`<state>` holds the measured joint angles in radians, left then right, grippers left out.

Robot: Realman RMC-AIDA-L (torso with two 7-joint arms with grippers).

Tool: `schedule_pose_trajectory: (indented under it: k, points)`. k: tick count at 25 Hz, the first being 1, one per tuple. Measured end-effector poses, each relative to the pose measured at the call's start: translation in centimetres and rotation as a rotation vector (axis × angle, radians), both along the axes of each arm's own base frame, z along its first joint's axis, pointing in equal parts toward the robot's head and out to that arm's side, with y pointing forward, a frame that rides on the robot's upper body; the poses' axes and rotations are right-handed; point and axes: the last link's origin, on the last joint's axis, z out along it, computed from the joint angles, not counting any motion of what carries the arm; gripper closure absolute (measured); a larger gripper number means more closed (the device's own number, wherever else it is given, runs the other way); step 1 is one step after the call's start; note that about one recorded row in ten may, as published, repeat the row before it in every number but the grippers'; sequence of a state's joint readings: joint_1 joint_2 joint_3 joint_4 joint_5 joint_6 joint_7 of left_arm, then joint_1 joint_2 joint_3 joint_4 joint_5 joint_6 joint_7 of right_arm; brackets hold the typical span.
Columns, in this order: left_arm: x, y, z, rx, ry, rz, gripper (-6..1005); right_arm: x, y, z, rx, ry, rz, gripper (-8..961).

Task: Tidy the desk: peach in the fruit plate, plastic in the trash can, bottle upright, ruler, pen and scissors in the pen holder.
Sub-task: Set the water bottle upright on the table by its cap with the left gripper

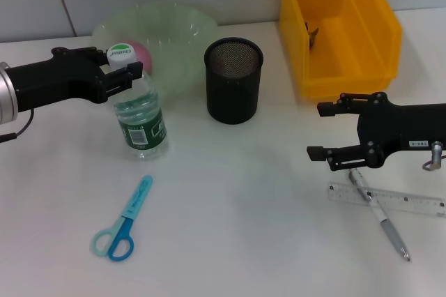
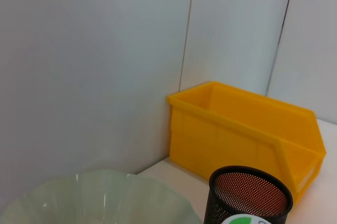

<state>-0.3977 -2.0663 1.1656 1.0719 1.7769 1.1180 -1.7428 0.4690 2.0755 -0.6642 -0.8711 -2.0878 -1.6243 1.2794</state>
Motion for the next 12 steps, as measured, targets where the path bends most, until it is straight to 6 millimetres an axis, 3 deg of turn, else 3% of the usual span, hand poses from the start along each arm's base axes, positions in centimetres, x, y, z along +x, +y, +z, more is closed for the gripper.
schedule_pose_trajectory:
  k: [12]
  points:
    - [-0.19, -0.16, 0.25, 0.006, -0.035, 0.013, 553, -0.08, 0.13, 0.01, 0.002, -0.002, 0.002, 108]
